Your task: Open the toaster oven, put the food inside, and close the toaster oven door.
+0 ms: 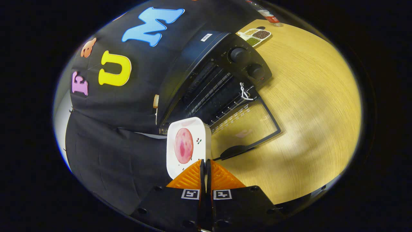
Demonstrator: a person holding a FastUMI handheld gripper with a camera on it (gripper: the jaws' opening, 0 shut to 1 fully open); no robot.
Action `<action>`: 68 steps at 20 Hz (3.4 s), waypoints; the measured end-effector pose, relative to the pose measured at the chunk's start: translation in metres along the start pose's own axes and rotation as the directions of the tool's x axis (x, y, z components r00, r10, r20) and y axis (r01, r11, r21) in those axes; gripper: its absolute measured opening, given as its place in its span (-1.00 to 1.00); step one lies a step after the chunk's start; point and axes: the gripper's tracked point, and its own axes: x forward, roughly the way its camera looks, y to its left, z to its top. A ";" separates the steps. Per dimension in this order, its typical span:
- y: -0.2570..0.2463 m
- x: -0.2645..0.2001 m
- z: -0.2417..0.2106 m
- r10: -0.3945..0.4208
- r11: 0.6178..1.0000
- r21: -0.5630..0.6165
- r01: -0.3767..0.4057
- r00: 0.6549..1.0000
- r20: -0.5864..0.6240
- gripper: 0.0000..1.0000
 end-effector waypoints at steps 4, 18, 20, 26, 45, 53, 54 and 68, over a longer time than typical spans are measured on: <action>-0.021 0.021 0.028 -0.038 0.997 0.076 0.034 0.998 0.054 -0.97; -0.021 0.102 0.083 -0.040 0.970 0.241 -0.027 0.962 0.270 -0.97; -0.019 0.110 0.084 -0.038 0.965 0.258 -0.036 0.961 0.274 -0.97; -0.014 0.127 0.111 -0.053 0.949 0.311 -0.062 0.936 0.348 -0.96; 0.015 0.089 0.066 -0.004 0.984 0.171 -0.052 0.949 0.315 0.94; 0.015 0.060 0.029 -0.044 0.996 -0.060 0.061 0.967 0.253 0.95; 0.017 0.057 0.026 -0.044 0.993 -0.094 0.069 0.968 0.247 0.95; -0.025 0.018 -0.017 -0.265 0.722 -0.582 0.374 0.927 0.266 0.96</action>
